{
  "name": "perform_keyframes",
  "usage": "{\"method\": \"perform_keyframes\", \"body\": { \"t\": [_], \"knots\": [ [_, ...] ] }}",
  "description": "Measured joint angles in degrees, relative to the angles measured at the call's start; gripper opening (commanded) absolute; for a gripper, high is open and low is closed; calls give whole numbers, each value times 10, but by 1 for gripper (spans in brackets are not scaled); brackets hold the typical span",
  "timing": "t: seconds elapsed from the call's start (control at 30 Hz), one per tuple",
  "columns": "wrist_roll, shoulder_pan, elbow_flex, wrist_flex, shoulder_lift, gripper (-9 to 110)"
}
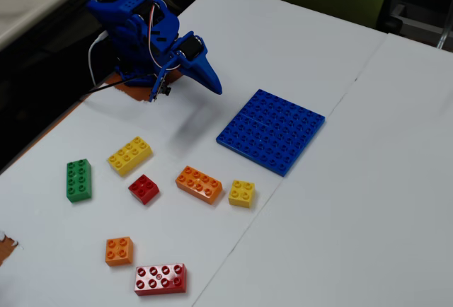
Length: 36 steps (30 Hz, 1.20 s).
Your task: Pick up the 2x4 orange block and go up the 8x8 blue block.
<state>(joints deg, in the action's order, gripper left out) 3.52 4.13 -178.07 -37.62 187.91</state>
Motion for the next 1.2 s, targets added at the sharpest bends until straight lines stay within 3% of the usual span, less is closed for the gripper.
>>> {"method": "perform_keyframes", "body": {
  "t": [0.87,1.2],
  "knots": [
    [-9,-12,0,28,-11,0],
    [-209,1,163,100,-258,0]
  ]
}}
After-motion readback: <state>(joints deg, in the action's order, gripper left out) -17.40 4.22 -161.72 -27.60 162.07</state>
